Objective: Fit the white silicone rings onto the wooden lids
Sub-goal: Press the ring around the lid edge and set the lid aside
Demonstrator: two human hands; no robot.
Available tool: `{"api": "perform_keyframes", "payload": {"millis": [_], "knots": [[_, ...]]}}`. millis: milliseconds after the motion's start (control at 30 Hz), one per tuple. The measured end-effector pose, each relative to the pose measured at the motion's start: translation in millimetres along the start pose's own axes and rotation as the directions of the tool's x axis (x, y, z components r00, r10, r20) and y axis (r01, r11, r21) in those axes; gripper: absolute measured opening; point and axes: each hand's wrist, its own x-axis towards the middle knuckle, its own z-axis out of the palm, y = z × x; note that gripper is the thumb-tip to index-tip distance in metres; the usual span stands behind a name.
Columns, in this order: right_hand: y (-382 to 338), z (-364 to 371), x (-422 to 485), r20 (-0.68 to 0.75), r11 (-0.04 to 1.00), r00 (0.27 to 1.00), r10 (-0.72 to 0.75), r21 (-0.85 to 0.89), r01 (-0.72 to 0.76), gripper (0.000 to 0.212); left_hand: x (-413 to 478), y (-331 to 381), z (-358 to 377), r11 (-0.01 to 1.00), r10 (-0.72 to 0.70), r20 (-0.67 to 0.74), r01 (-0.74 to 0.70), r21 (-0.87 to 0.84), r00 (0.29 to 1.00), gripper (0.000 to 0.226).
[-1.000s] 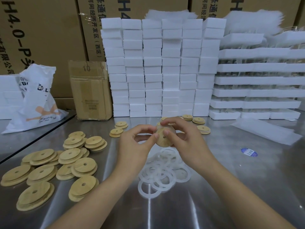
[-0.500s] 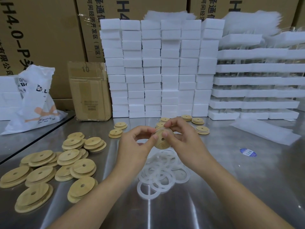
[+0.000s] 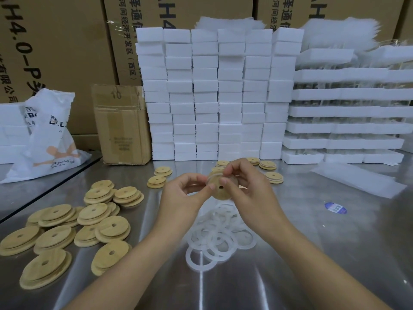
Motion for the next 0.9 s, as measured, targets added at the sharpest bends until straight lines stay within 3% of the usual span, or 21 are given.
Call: {"api": "perform_keyframes", "payload": {"millis": [233,633,900], "knots": [[3.3,1.8,-1.5,-0.017,1.0,1.0,-0.022,-0.016,0.022,0.017,1.3,3.2,-0.6,0.993,-0.103,0.021,0.104,-0.049,0.994,0.014],[5.3,3.2,-1.8,-0.034,1.0,0.999,-0.029,-0.006,0.028,0.021,1.7,7.6,-3.4,0.979,-0.204,0.074,0.203,0.022,0.976,0.026],[4.7,4.3,-2.5,-0.026,0.999,0.999,-0.04,-0.025,0.04,0.019,3.9,7.0,-7.4,0.979,-0.159,0.076,0.148,0.138,0.984,0.034]]}}
